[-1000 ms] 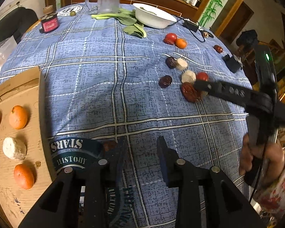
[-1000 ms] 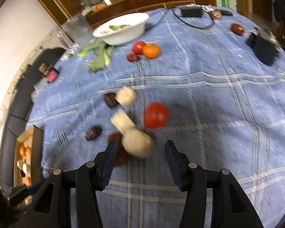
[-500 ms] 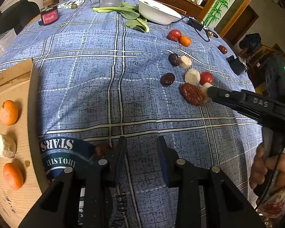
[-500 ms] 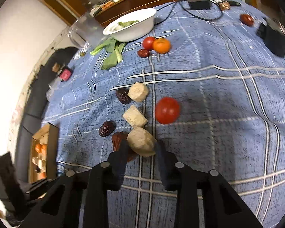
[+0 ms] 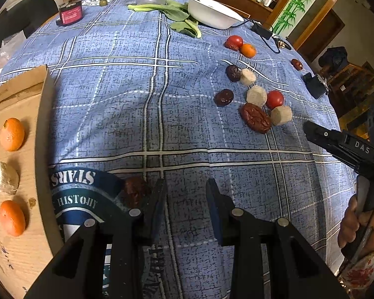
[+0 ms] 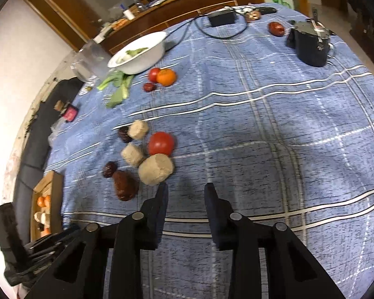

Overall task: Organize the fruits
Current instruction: 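Close the right gripper on the beige cylindrical yam piece, then grasp the dark red date on the table with the left gripper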

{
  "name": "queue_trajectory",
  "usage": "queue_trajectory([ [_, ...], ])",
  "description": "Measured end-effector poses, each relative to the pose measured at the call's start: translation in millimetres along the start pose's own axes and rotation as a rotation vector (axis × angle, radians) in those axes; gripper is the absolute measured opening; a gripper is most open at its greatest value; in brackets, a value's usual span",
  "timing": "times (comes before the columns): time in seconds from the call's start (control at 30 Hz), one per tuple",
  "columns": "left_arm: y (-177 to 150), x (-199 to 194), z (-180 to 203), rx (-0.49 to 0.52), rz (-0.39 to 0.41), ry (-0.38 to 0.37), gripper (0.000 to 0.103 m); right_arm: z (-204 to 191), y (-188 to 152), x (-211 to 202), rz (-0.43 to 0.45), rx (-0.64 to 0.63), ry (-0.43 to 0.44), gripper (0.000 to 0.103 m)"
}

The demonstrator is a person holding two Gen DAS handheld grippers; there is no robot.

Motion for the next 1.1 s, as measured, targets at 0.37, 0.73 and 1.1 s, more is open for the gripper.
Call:
queue_trajectory([
  [0.37,26.7,2.3,34.6,0.058,0.045,-0.036,0.031,-21.8,16.7,49.5,-0.034,-0.111,-0.037,0.052],
  [0.73,63.6,34.9,94.6,0.18,0.075,-0.082,0.046,10.5,3.8,3.9,-0.008,-0.004,-0.037,0.035],
  [1.1,59.3,51.3,137.2,0.398,0.118,0.017,0.009,27.8,-51.1,-52.0,0.017,0.094,-0.105,0.035],
])
Point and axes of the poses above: each gripper's, at about its wrist camera, not at the fingertips, and x roughly the way its jaws point, z to its right, y to its top, the point moved 1 cm from there along x, roughly the way its jaws point, and after that the axes turned 10 degrees about y, right-handed, at the moved point
